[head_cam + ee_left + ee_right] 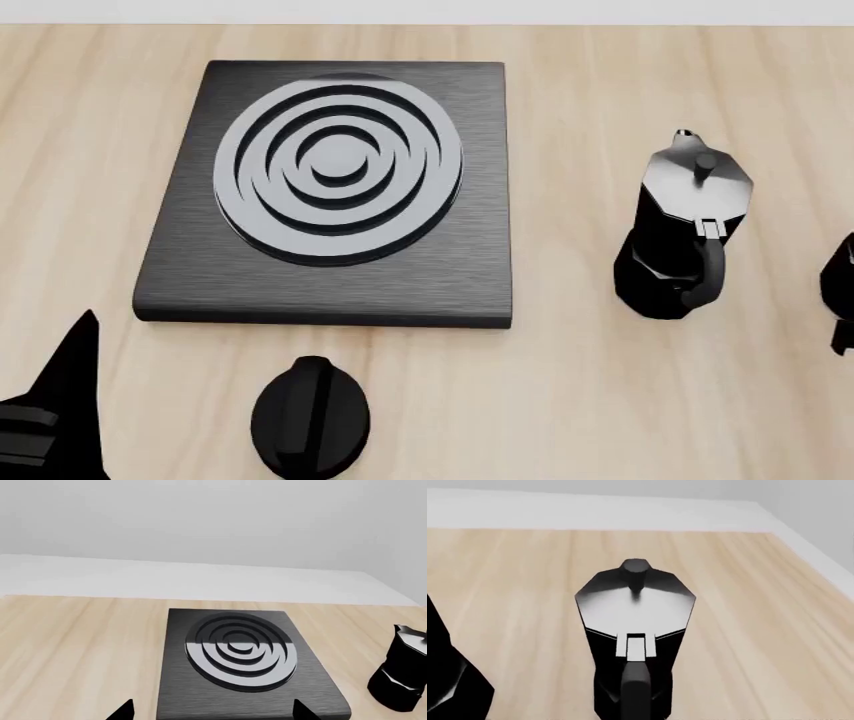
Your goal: Put the right moka pot on the stove.
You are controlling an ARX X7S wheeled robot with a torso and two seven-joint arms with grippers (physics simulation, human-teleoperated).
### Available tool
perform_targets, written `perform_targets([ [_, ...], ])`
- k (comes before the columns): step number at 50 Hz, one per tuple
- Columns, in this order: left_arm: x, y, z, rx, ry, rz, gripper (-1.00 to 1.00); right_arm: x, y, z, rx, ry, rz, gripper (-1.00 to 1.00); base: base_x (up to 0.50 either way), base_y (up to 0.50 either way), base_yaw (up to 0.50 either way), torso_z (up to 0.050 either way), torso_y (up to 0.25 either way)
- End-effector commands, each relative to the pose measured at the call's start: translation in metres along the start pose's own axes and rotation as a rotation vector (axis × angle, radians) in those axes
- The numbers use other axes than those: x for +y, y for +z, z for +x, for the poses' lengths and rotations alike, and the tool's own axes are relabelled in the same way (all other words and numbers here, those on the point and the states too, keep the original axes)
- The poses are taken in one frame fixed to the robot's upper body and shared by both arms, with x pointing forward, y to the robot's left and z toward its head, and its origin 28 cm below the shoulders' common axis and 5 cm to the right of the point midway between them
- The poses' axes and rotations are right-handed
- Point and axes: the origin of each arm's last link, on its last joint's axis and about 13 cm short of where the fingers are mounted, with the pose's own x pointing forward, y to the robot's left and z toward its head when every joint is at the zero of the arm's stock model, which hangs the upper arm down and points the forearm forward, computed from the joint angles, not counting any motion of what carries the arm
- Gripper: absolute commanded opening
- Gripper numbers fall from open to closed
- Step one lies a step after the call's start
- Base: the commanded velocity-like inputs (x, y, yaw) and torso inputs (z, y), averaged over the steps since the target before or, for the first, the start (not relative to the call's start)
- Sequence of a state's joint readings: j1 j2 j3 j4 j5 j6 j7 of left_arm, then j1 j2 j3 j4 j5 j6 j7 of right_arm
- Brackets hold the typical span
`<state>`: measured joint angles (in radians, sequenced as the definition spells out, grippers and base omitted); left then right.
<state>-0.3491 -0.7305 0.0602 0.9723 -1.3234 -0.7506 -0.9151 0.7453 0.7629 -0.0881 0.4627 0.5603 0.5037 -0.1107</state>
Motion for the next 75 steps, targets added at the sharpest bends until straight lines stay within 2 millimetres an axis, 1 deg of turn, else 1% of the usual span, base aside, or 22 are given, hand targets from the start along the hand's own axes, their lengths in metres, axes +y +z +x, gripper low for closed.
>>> perform_targets([
  [1, 0.000, 0.000, 0.000, -0.002, 0.000, 0.000, 1.00, -0.006, 0.017, -0.011, -0.055, -0.025, -0.016, -1.00, 0.00, 0.00, 0.00, 0.000, 0.000],
  [7, 0.000, 0.000, 0.000, 0.001, -0.001, -0.002, 1.00, -0.005, 0.027, -0.026, -0.080, -0.019, -0.004, -1.00, 0.00, 0.00, 0.00, 0.000, 0.000],
  [17, 0.000, -0.001, 0.000, 0.001, 0.001, -0.002, 1.00, -0.008, 0.039, -0.048, -0.118, -0.036, -0.006, -1.00, 0.00, 0.00, 0.00, 0.000, 0.000],
  [21, 0.000, -0.001, 0.000, 0.002, 0.002, -0.003, 1.00, -0.009, 0.045, -0.060, -0.136, -0.040, -0.001, -1.00, 0.00, 0.00, 0.00, 0.000, 0.000],
  [27, 0.000, 0.000, 0.000, 0.005, 0.001, -0.005, 1.00, -0.005, 0.049, -0.079, -0.144, -0.036, -0.002, -1.00, 0.00, 0.00, 0.00, 0.000, 0.003],
  [30, 0.000, 0.000, 0.000, 0.006, 0.001, -0.004, 1.00, -0.004, 0.051, -0.084, -0.143, -0.043, -0.008, -1.00, 0.00, 0.00, 0.00, 0.000, 0.000],
  [40, 0.000, 0.000, 0.000, 0.010, 0.004, 0.001, 1.00, -0.001, 0.063, -0.113, -0.157, -0.068, 0.004, -1.00, 0.00, 0.00, 0.00, 0.000, 0.001],
  [46, 0.001, -0.001, 0.000, 0.009, 0.005, 0.000, 1.00, 0.002, 0.065, -0.129, -0.167, -0.086, -0.008, -1.00, 0.00, 0.00, 0.00, 0.000, 0.000],
  [47, 0.001, 0.000, 0.000, 0.008, 0.006, -0.001, 1.00, 0.003, 0.052, -0.130, -0.168, -0.087, -0.011, -1.00, 0.00, 0.00, 0.00, 0.000, 0.000],
  [48, 0.001, -0.001, 0.000, 0.008, 0.006, -0.002, 1.00, 0.003, 0.048, -0.132, -0.170, -0.090, -0.012, -1.00, 0.00, 0.00, 0.00, 0.000, 0.000],
  [49, 0.001, -0.002, 0.000, 0.008, 0.005, -0.001, 1.00, 0.002, 0.059, -0.137, -0.171, -0.092, -0.013, -1.00, 0.00, 0.00, 0.00, 0.000, 0.000],
  [54, 0.001, -0.001, 0.000, 0.009, 0.006, -0.002, 1.00, 0.002, 0.070, -0.151, -0.185, -0.095, -0.016, -1.00, 0.00, 0.00, 0.00, 0.000, 0.002],
  [63, 0.001, -0.001, 0.001, 0.008, 0.008, 0.000, 1.00, 0.016, 0.077, -0.178, -0.205, -0.070, -0.060, -1.00, 0.00, 0.00, 0.00, 0.000, 0.001],
  [75, 0.001, -0.001, 0.000, 0.006, 0.006, -0.004, 1.00, 0.026, 0.079, -0.201, -0.221, -0.051, -0.068, -1.00, 0.00, 0.00, 0.00, 0.000, 0.000],
])
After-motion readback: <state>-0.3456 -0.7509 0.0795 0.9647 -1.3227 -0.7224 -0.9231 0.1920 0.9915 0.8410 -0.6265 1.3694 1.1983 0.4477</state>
